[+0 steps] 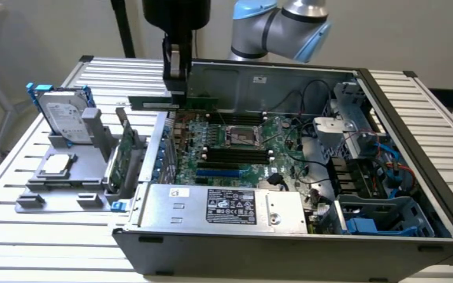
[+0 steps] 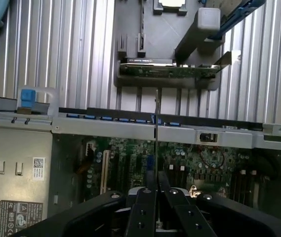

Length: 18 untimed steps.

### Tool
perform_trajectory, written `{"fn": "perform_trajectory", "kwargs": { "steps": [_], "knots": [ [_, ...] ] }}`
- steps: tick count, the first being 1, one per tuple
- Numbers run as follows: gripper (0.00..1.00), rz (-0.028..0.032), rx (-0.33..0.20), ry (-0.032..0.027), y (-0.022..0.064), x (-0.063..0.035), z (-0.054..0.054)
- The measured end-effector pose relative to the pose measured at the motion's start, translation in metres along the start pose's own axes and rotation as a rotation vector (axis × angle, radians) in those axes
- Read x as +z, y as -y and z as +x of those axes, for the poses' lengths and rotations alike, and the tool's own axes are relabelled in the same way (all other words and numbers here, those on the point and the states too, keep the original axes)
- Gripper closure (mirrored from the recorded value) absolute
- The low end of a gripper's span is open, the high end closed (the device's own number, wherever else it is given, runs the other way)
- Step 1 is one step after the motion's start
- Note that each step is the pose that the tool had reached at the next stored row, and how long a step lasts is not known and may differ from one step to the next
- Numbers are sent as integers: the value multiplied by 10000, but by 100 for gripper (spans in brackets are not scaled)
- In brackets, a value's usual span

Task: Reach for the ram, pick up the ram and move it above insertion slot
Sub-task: 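Pick up the ram and move it above insertion slot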

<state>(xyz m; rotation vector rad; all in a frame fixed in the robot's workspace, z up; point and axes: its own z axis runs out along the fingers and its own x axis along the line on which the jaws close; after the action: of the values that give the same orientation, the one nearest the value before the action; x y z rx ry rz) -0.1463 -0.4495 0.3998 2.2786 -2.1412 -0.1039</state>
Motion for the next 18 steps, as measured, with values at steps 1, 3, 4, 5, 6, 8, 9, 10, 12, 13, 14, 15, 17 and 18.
{"fn": "perform_trajectory", "kwargs": {
  "steps": [1,3,4,5,6,8,9,10,12,13,14,15,17,18],
  "knots": [
    [87,1,-1,1,28,0,-17],
    [87,0,0,1,85,-2,-52],
    [87,0,0,1,112,-3,-69],
    [87,-1,1,0,140,-4,-87],
    [87,0,0,1,167,-5,-103],
    [87,0,0,1,222,-6,-139],
    [87,0,0,1,251,-7,-157],
    [87,-1,0,1,278,-8,-175],
    [87,0,0,1,333,-9,-211],
    [87,-1,0,1,360,-10,-230],
    [87,0,0,1,388,-10,-250],
    [87,-1,0,1,416,-10,-271],
    [87,0,0,0,472,-10,-314],
    [87,0,0,0,501,-9,-337]
  ]
}}
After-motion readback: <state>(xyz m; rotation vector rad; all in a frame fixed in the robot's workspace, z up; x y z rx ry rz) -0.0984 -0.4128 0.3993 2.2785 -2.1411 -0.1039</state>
